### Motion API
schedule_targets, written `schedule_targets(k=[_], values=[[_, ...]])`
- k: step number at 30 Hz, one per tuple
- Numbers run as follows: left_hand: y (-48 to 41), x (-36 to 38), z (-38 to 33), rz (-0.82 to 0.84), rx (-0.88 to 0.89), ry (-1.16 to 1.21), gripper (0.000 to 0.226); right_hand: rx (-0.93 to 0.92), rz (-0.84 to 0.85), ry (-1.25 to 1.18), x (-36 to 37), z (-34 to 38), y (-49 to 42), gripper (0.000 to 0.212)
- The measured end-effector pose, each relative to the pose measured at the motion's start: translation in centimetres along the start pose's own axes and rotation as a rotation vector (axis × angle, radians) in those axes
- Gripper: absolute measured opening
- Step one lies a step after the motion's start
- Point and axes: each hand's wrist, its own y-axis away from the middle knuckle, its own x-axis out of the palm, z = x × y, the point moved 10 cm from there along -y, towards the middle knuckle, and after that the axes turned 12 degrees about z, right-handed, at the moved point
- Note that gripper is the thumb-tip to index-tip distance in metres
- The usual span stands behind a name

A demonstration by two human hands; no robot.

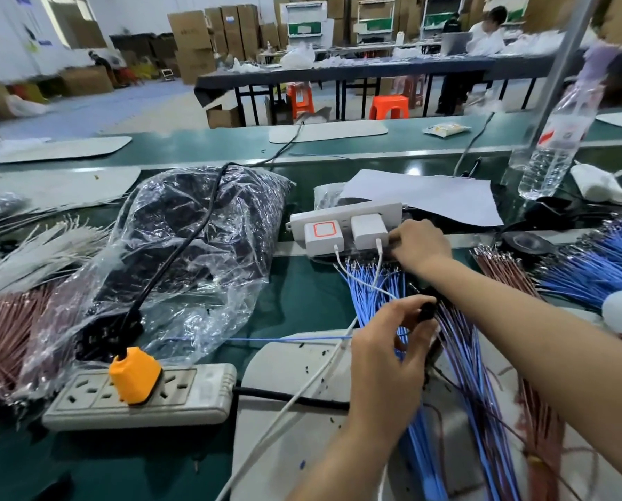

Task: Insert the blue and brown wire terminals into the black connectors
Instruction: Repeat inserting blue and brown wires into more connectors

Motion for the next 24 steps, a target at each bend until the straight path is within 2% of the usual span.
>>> schedule_targets(k=[4, 8, 14, 19, 22, 24], values=[[0.0, 0.0, 0.0, 0.007, -0.011, 0.001, 0.020, 0.014, -0.036, 0.000, -0.1, 0.1, 0.1, 0.018], [0.1, -0.1, 0.1, 0.005, -0.020, 0.008, 0.022, -0.008, 0.019, -0.015, 0.4, 0.2, -0.4, 0.024], [0.0, -0.1, 0.0, 0.006, -0.005, 0.011, 0.020, -0.039, -0.037, -0.162, -0.4, -0.4, 0.2, 0.021], [0.0, 0.0, 0.0, 0.011, 0.005, 0.028, 0.018, -0.130, -0.235, -0.543, -4.1, -2.0, 3.4, 0.018], [0.1, 0.0, 0.0, 0.010, 0.005, 0.048, 0.018, -0.184, -0.081, -0.969, -3.6, -3.2, 6.7, 0.014], [0.1, 0.1, 0.0, 0.019, 0.005, 0.066, 0.019, -0.246, -0.023, -1.084, -3.1, -3.6, 9.9, 0.015]])
